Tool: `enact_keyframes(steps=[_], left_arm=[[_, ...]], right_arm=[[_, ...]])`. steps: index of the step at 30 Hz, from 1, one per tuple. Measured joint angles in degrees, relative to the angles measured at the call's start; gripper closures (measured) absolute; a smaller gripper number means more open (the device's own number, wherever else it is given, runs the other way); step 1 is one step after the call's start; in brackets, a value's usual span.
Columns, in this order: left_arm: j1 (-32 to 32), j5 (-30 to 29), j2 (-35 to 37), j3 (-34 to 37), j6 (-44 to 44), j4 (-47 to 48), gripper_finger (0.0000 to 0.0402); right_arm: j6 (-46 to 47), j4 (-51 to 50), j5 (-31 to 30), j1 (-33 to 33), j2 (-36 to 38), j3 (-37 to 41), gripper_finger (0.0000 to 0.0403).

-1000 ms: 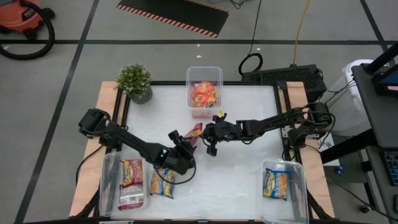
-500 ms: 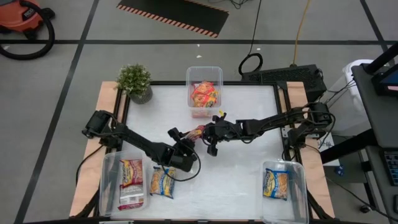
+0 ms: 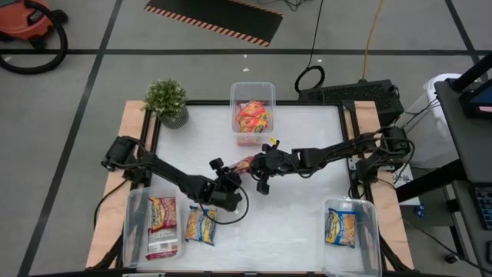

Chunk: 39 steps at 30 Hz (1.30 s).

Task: Sort Maruchan noodles
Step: Put the red noodle pack into the bottom left transparent bin

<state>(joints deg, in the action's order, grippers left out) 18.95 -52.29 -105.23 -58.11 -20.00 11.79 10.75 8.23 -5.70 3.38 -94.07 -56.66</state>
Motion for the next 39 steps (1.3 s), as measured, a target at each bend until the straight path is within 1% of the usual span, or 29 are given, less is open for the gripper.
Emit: enact_keyframes(steps=[5, 8, 12, 16, 20, 22, 25, 30, 33, 39], left_arm=[[0.7, 0.4, 1.4, 0.0, 2.6, 0.1, 0.0276], [1.3, 1.5, 2.9, -0.1, 4.0, 0.3, 0.0276], [2.6, 4.4, 5.1, -0.1, 7.0, 0.5, 0.0276], [4.4, 4.9, 7.6, -0.1, 9.2, 0.8, 0.0276], [7.6, 7.1, 12.1, -0.1, 12.9, 0.7, 0.0276], [9.6, 8.0, 14.5, -0.1, 14.7, 0.9, 0.0276], [13.3, 8.1, 18.2, -0.1, 17.1, 0.9, 0.0276], [20.9, 8.1, 24.3, -0.1, 24.0, 3.2, 0.0276], [25.5, 7.6, 28.3, -0.1, 27.1, 5.5, 0.0276], [34.5, 5.6, 35.1, -0.1, 26.2, 13.2, 0.0276]], right_arm=[[-1.1, -0.7, 0.1, 0.0, 1.2, 0.0, 0.0402], [-1.4, -3.1, 0.0, 0.1, 4.0, 0.0, 0.0390], [-1.5, -9.6, -0.2, 0.8, 10.0, 0.0, 0.0359], [-0.7, -16.4, -0.3, 2.2, 16.8, -0.1, 0.0329], [1.6, -22.4, -0.4, 4.0, 23.4, -0.1, 0.0310], [2.6, -25.2, -0.5, 5.1, 26.4, 0.0, 0.0305], [3.6, -25.1, -0.6, 6.8, 30.6, 2.1, 0.0303], [4.9, -25.0, -5.0, 8.5, 36.2, 5.5, 0.0303], [6.2, -24.7, -5.0, 8.5, 38.4, 6.5, 0.0303], [8.1, -24.5, -5.0, 9.6, 39.5, 7.1, 0.0303]])
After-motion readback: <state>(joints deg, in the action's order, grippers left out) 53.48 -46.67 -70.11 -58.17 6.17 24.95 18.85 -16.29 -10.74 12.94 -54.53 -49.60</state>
